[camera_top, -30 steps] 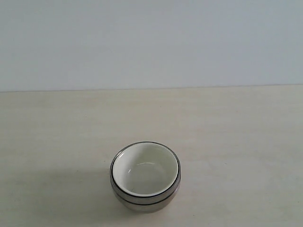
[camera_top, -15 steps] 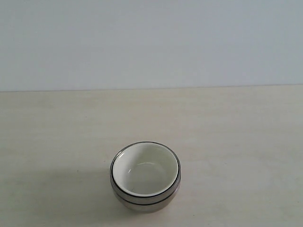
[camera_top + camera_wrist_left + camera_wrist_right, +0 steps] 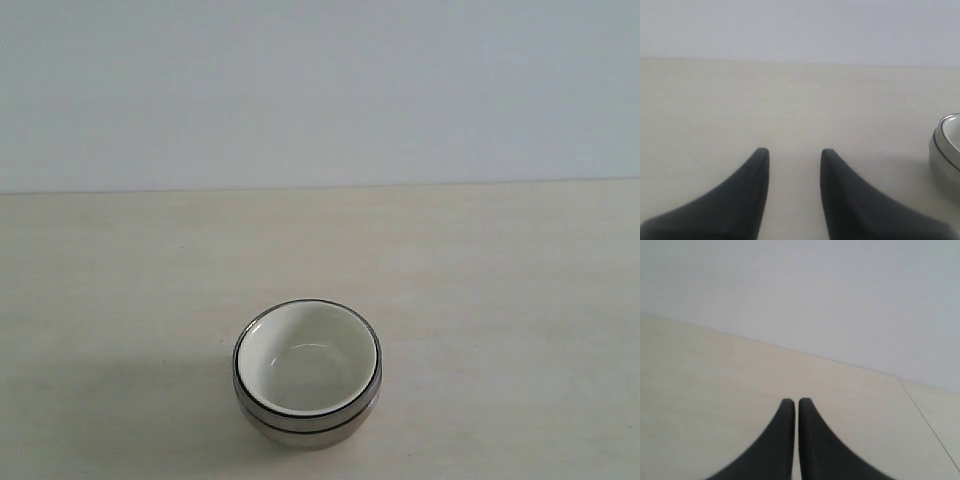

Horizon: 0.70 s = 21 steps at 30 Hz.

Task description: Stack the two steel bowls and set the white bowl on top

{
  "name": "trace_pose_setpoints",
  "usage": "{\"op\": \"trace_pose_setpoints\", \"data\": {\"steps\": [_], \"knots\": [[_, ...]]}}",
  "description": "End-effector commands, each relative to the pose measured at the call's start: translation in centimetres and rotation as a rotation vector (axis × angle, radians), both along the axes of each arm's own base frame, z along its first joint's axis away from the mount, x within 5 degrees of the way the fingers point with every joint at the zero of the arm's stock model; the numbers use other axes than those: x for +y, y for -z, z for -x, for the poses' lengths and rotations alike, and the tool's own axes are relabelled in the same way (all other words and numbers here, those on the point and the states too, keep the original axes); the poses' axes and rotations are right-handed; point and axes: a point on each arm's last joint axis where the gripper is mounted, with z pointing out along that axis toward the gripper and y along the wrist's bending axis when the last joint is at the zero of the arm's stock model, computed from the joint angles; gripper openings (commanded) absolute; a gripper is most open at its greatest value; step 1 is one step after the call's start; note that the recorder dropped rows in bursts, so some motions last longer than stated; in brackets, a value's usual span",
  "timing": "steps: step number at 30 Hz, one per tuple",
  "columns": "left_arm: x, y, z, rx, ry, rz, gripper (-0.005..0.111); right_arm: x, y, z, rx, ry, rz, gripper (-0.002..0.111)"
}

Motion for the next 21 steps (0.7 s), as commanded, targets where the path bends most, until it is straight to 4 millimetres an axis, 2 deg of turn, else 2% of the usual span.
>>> {"op": "trace_pose_setpoints", "data": {"steps": [1, 9, 10, 11, 14, 17, 21], "knots": [[0.0, 0.1, 0.0, -0.006, -0.003, -0.001, 0.032, -0.1, 0.6, 0.1, 0.047, 0.004, 0.060, 0.000], [0.0, 0.1, 0.0, -0.006, -0.003, -0.001, 0.032, -0.1, 0.6, 0.1, 0.055, 0.004, 0.060, 0.000], [0.0, 0.1, 0.0, -0.006, -0.003, -0.001, 0.032, -0.1, 1.1, 0.1, 0.102, 0.001, 0.054, 0.000], [0.0, 0.1, 0.0, -0.006, -0.003, -0.001, 0.032, 0.0, 1.8, 0.3, 0.189, -0.003, 0.036, 0.000], [0.0, 0.1, 0.0, -0.006, -0.003, -0.001, 0.032, 0.0, 1.8, 0.3, 0.192, 0.009, -0.038, 0.000], [0.0, 0.1, 0.0, -0.006, -0.003, -0.001, 0.032, 0.0, 1.8, 0.3, 0.199, 0.040, -0.239, 0.000], [0.0, 0.1, 0.0, -0.006, -0.003, -0.001, 0.032, 0.0, 1.8, 0.3, 0.198, 0.039, -0.237, 0.000]]}}
